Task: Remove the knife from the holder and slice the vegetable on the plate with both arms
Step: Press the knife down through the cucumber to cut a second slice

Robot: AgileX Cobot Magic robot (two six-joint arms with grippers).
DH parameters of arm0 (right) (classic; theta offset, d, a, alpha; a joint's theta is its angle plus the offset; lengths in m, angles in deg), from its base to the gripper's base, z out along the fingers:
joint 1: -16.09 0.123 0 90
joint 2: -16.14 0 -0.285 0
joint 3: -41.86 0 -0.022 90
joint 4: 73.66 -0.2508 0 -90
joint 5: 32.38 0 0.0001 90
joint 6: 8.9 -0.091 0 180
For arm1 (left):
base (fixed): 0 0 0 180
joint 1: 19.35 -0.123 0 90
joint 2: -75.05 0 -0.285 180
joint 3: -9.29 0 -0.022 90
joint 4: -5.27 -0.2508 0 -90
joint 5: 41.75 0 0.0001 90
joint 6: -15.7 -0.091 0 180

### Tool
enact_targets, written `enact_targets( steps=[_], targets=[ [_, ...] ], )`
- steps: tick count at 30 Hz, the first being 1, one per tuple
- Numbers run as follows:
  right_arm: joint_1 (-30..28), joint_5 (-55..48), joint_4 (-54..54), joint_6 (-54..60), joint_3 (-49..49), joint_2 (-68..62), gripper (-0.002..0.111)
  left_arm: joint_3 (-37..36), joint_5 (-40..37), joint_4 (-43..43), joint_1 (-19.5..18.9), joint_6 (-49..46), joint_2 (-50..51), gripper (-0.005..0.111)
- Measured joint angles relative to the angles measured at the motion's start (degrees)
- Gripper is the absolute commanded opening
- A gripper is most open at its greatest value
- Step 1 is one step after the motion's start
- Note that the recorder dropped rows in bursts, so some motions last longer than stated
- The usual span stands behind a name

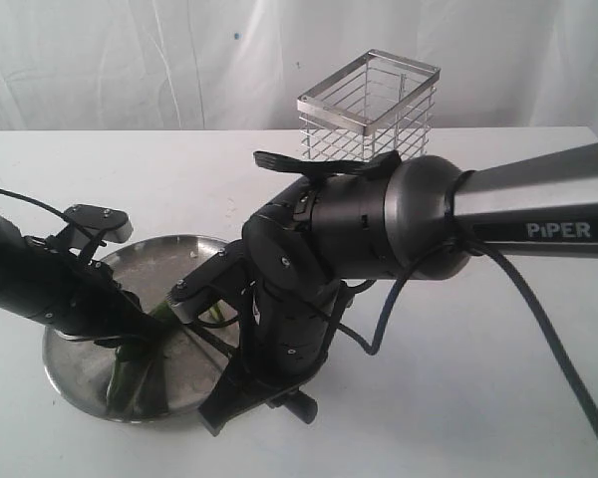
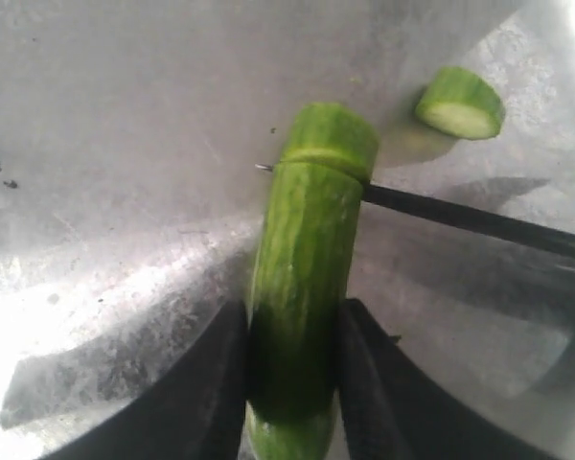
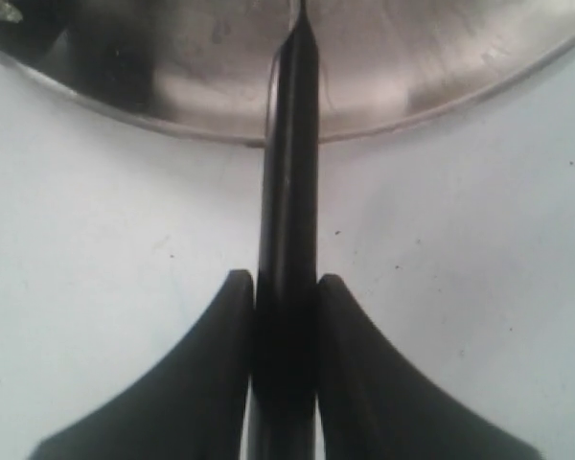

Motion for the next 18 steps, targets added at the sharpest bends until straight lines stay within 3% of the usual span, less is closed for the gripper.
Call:
enact_targets(
  steps=[18],
  targets=[
    [0.00,-7.02,3.04,2.46,12.43,-7.49,0.000,0.00,-1.02,1.04,0.00,0.34,-0.75,0.000]
  ],
)
